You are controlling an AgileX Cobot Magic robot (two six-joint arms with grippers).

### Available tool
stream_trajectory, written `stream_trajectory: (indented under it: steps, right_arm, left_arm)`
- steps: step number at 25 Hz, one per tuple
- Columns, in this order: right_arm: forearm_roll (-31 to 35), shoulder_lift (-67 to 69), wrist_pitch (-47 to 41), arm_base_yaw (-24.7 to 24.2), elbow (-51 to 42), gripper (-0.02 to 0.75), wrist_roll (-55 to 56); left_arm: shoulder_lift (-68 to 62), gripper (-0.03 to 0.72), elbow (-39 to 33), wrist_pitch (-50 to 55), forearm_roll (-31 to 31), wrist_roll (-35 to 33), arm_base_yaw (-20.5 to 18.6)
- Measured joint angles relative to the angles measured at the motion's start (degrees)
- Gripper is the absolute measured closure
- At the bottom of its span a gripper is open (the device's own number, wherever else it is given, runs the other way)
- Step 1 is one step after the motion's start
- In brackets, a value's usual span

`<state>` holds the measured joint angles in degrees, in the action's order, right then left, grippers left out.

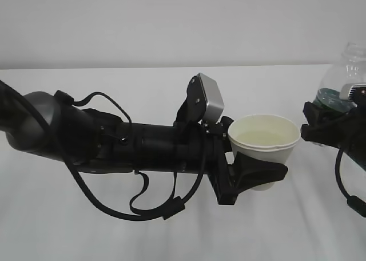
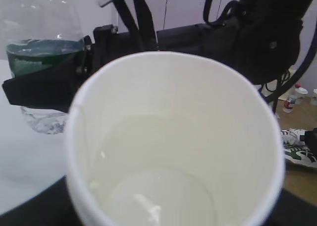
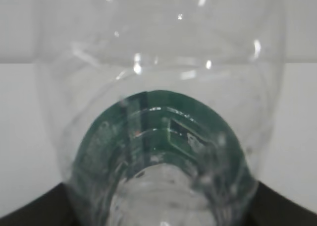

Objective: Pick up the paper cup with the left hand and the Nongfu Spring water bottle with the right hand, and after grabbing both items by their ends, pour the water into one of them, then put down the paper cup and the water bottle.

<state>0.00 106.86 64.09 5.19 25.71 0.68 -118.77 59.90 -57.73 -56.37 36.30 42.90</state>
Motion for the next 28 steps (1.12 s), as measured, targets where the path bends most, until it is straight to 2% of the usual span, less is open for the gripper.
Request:
stream_trajectory:
  steps: [28]
  right_arm:
    - [0.00, 16.73, 0.32, 0.00, 16.27, 0.337, 0.04]
  left_arm:
    - [0.00, 0.225, 0.00, 0.00, 0.56, -0.05, 0.00]
